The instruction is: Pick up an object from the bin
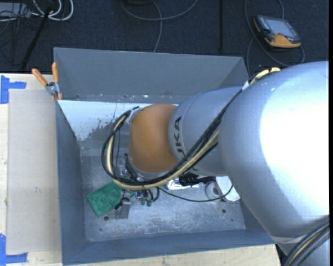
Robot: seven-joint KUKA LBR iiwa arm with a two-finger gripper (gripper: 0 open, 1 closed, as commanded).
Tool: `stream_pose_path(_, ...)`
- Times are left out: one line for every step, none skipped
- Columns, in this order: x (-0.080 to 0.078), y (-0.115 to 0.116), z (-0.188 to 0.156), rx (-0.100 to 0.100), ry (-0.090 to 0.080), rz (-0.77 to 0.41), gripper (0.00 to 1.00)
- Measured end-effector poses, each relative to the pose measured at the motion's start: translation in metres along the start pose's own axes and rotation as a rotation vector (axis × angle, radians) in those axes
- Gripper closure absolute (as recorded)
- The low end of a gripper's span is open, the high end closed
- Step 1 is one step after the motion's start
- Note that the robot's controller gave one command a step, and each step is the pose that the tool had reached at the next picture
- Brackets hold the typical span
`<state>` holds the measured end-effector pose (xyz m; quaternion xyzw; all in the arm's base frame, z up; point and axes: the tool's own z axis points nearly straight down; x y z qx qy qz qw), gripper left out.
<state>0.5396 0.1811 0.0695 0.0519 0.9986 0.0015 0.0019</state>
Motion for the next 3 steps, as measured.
stream_pose_path(-0.001, -0.002, -0.003, 0.000, -0.002, 0.004, 1.00)
stream_pose_path(0.034, 0.008, -0.127, 0.000, -0.002, -0.083, 1.00)
stream_pose_path(0.016, 0.029, -0.192, 0.001, -0.002, -0.472, 1.00)
